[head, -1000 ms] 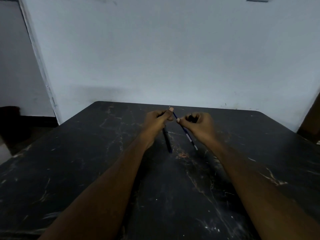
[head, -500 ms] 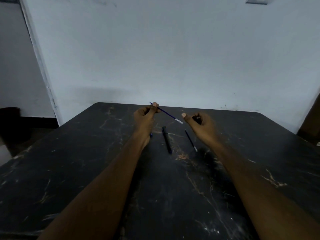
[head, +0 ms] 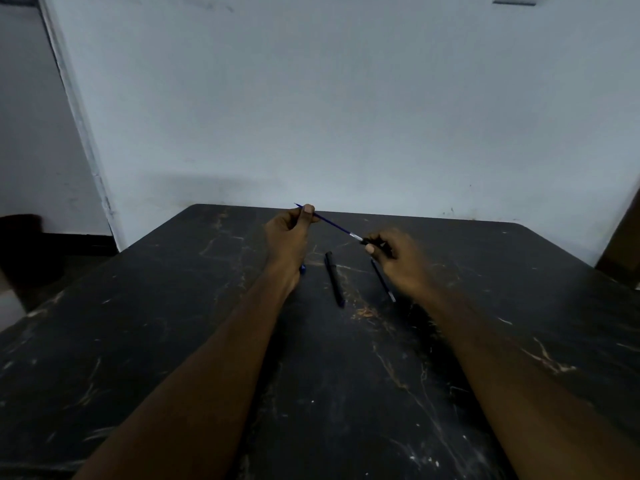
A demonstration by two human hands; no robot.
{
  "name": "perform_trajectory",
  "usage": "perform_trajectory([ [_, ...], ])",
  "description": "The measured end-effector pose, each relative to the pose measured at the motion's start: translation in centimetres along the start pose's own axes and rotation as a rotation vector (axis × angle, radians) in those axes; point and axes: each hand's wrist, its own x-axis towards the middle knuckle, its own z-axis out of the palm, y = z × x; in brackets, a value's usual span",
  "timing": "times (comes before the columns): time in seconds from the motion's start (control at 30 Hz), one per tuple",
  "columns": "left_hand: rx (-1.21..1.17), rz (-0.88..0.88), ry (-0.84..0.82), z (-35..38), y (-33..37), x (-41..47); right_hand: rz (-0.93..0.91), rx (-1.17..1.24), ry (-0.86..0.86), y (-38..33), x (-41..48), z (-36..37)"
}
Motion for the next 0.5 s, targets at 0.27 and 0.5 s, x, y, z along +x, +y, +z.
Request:
perform_trajectory([
  [0.27, 0.031, 0.041, -0.141, 0.2, -0.4, -0.2, 0.014, 0.045, 0.045, -0.7, -0.2, 0.3],
  [0.5, 0.095, 0.046, -0.317, 0.6, 0.1, -1.2, 0.036, 0.127, 0.078, -1.3, -0.2, 1.1],
])
